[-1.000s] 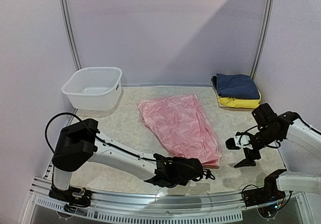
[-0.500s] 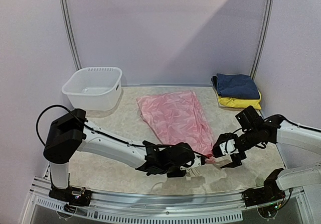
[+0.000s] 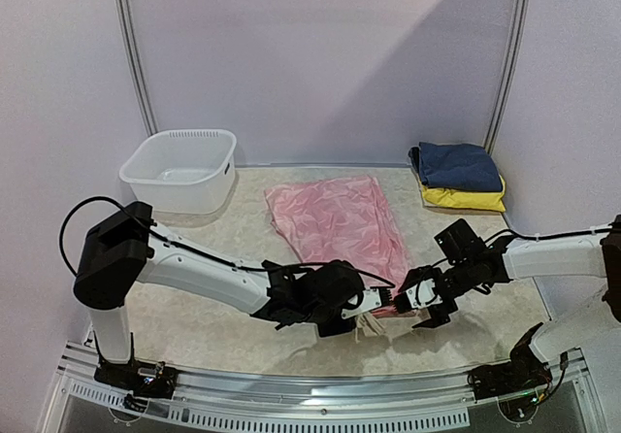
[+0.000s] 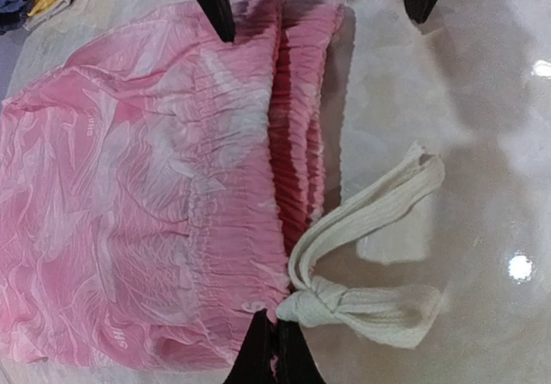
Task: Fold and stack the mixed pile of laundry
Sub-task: Pick up the rectangle-folded shorts from the center of the board, then fold the rectangle-folded shorts at the center of the board.
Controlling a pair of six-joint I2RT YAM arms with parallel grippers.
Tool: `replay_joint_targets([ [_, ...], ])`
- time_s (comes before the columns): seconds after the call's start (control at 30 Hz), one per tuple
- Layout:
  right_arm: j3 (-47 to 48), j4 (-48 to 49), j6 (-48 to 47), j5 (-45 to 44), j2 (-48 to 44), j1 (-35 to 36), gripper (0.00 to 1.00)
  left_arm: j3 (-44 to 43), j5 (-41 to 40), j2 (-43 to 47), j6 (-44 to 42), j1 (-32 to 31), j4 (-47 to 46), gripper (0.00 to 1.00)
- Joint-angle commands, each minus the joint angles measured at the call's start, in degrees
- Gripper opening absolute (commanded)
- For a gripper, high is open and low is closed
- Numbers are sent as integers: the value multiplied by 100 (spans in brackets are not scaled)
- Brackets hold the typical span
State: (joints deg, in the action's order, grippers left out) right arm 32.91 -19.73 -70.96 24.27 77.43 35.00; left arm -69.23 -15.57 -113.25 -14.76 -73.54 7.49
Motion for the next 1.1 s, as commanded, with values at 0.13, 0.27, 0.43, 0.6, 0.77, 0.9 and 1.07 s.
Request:
replay_joint_targets([
  [0.13, -332, 1118, -155, -720, 539, 96, 77, 227, 483, 279, 251, 253, -159, 0],
  [0.27, -465, 1491, -245, -1045, 701, 111, 50, 305, 666, 366, 318, 350, -180, 0],
  [0.43, -335, 1451, -83, -1154, 807, 143, 10, 323, 708, 374, 261, 393, -86, 0],
  [0.6, 391, 92, 331, -621, 235, 144, 1, 346, 780, 491, 245, 393, 67, 0],
  [0.77, 1155, -1299, 571, -284, -156, 140, 0, 375, 808, 877, 342, 380, 306, 0],
  [0.9, 1832, -2459, 833, -15, -282, 139, 1, 93, 709, 1354, 468, 327, 997, 0],
  [1.07, 2827, -3824, 1435, 286, -295, 138, 1, -489, 759, 1894, 643, 169, 2100, 0],
])
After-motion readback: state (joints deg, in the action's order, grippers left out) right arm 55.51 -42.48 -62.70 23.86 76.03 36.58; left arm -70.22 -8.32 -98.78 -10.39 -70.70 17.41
